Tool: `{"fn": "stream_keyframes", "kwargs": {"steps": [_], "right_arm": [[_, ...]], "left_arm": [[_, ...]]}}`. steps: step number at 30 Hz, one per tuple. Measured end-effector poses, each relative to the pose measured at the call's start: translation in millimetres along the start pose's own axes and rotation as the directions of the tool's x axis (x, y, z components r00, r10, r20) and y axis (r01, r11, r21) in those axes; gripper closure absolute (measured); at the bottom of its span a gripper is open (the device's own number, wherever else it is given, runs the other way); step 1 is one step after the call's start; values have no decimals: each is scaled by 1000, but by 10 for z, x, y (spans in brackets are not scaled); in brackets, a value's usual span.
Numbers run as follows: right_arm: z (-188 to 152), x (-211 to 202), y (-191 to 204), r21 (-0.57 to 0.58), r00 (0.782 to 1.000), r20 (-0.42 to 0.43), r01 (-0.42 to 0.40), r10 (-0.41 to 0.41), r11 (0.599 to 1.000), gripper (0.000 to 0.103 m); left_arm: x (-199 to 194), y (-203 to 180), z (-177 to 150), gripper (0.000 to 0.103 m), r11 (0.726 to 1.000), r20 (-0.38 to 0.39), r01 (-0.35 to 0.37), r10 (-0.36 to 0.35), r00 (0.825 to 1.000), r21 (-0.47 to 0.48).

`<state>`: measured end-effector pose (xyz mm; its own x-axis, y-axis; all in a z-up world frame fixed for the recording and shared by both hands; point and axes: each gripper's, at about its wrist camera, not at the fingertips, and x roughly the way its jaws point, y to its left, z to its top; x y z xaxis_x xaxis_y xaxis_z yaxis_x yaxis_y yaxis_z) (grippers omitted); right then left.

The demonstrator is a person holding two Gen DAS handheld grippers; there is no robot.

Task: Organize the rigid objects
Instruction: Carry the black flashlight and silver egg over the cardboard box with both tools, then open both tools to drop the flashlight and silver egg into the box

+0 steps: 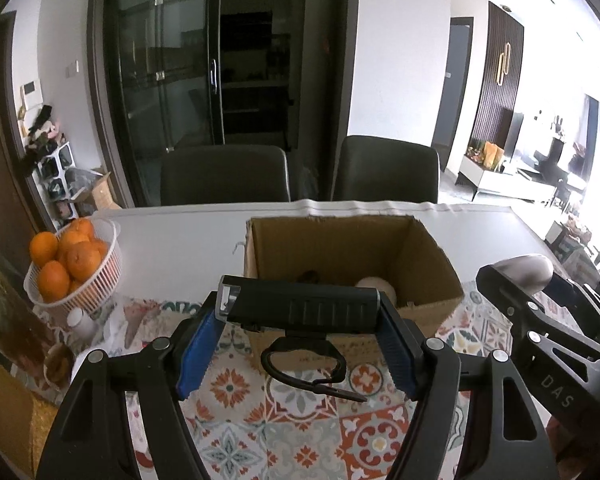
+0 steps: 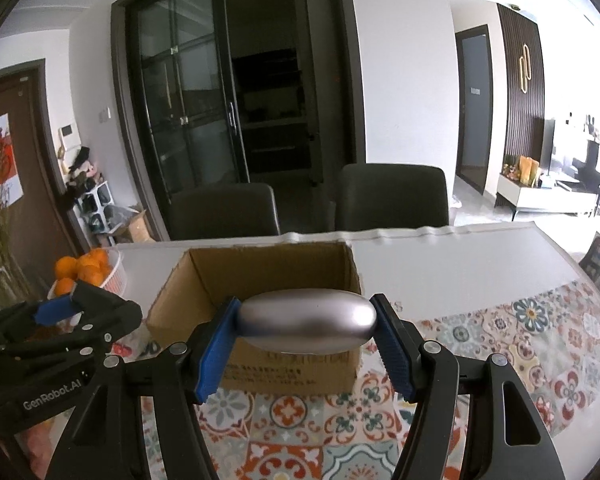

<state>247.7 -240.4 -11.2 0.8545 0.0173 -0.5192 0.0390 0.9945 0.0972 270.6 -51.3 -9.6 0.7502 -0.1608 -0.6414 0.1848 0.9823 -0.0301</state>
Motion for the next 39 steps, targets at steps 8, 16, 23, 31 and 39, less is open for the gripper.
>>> {"fn": "stream_keyframes", "kwargs": {"steps": [8,16,23,31,39], "right_arm": [[260,96,51,-17,1000,19,-8,9,1000,37],[506,269,74,-33,1000,7,-26,27,999,37],[635,577,69,-53,997,-61,-44,40,998,37],[682,967,68,-67,985,-162,-66,55,996,37],[577,1407,-21,-47,949,-308,-94,75,994,37]], "left_arm": [[80,34,251,31,1000,11,15,-15,1000,-22],[308,58,489,31,998,-27,47,-48,998,-37],[578,52,617,31,999,-96,43,-45,994,-23],[960,55,688,31,999,-196,45,-46,980,-11],[1307,19,608,31,999,-292,35,-32,956,5]]}}
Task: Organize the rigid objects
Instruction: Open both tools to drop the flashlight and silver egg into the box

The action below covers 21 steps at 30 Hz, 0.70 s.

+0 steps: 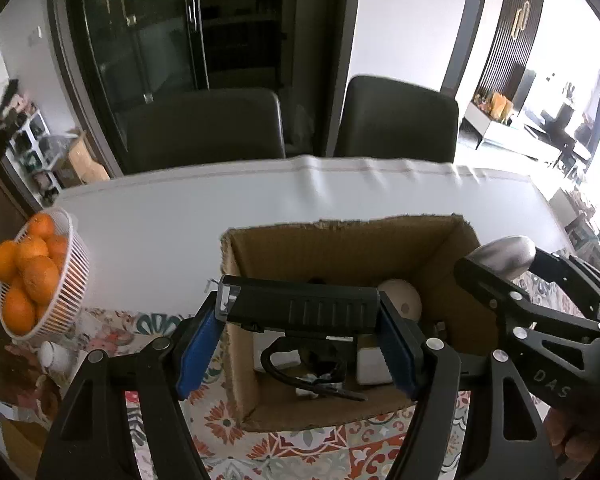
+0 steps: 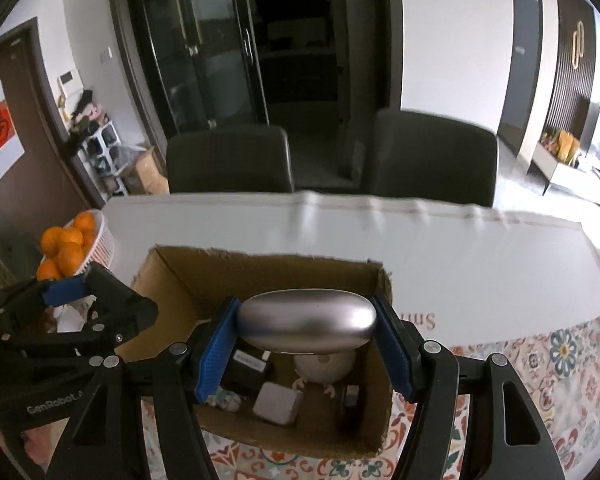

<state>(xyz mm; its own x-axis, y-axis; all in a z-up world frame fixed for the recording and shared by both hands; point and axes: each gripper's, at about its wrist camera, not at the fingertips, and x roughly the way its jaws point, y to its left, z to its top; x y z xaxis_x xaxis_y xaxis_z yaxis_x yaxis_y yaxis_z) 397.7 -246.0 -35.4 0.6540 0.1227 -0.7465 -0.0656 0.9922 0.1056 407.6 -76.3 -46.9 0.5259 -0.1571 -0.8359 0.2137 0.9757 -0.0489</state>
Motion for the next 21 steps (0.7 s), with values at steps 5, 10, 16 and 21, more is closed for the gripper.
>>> {"fn": "stream_keyframes", "kwargs": {"steps": [5,10,16,21], "right_arm": [[-45,226,-79,28,997,-74,-5,7,1000,37],[-83,356,-110,37,992,-121,-15,20,999,37],[-119,457,-118,49,987,-159,-32,39,998,33],[-130,358,-103,53,991,-137,3,5,999,31]], "left_arm": [[170,1,-14,31,1000,-53,3,-4,999,-12],[286,-13,-42,31,1000,-92,4,-5,996,-16],[267,-17,-56,26,1000,-83,-28,27,996,-6],[114,11,-74,21,995,-30,-103,103,994,-11]]}}
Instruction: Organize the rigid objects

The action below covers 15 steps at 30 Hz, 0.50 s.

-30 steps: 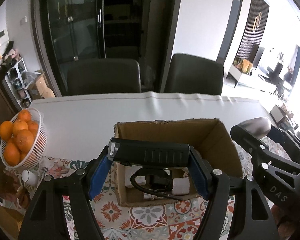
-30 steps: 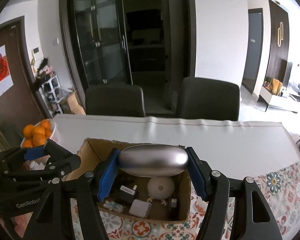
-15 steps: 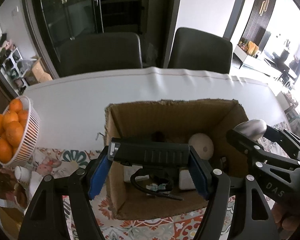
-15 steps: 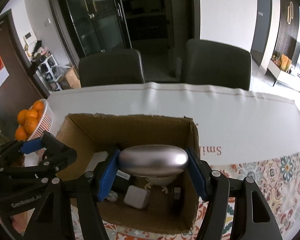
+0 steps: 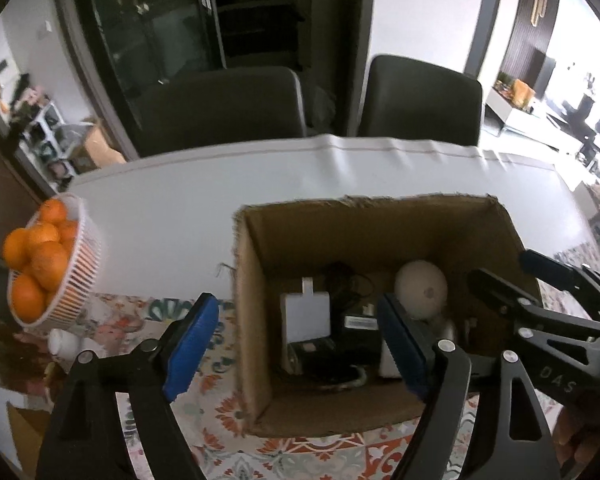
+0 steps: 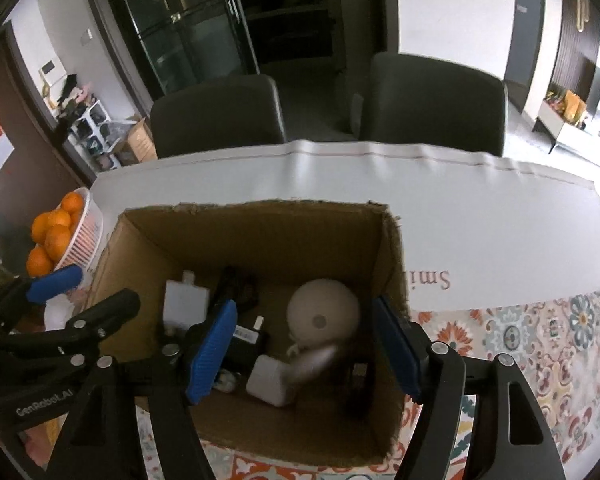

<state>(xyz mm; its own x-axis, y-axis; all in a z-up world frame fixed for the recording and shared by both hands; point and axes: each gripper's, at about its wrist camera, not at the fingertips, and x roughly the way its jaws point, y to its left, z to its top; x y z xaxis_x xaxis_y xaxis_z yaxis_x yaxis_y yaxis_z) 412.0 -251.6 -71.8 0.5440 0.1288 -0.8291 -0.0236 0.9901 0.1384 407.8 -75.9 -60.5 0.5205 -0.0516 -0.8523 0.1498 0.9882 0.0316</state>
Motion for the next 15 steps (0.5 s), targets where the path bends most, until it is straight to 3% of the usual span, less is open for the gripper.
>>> {"fn": "stream_keyframes", "kwargs": {"steps": [10,15], "right_arm": [[-142,-552,142,10,991,116,62,-62,998,29],[-304,-895,230,-1,980,185,76,-75,997,26]], "left_arm": [[-509,119,-167,14,999,111,-30,34,993,-31],[-881,138,-345,9,997,193,-69,73,978,-24]]}}
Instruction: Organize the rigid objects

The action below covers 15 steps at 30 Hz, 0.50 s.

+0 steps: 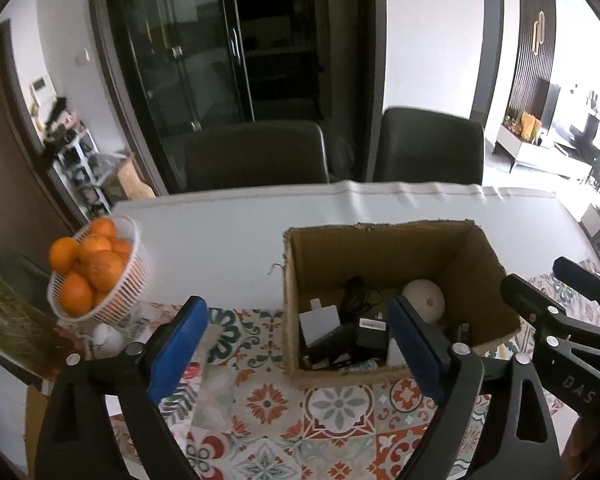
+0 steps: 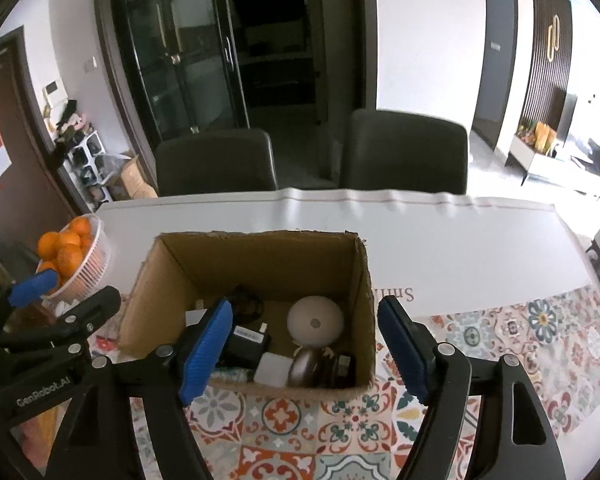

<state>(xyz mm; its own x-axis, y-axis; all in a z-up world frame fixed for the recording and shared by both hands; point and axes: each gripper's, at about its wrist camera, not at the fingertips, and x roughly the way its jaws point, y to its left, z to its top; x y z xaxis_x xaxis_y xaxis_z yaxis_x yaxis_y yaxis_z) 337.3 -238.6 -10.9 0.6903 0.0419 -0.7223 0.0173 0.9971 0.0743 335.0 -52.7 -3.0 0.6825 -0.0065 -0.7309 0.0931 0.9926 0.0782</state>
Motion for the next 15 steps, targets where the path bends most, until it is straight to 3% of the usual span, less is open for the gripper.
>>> {"fn": "stream_keyframes", "kwargs": {"steps": [8,15], "right_arm": [[-206,-608,117,-20,988,132,84,-81,996,14],[-409,-1067,177,-3,967,220,129,-126,992,9]], "left_arm": [[-572,93,-215,0,999,111,-48,50,993,-20],[-1019,110,-409,0,997,200,-78,82,976,-25]]}}
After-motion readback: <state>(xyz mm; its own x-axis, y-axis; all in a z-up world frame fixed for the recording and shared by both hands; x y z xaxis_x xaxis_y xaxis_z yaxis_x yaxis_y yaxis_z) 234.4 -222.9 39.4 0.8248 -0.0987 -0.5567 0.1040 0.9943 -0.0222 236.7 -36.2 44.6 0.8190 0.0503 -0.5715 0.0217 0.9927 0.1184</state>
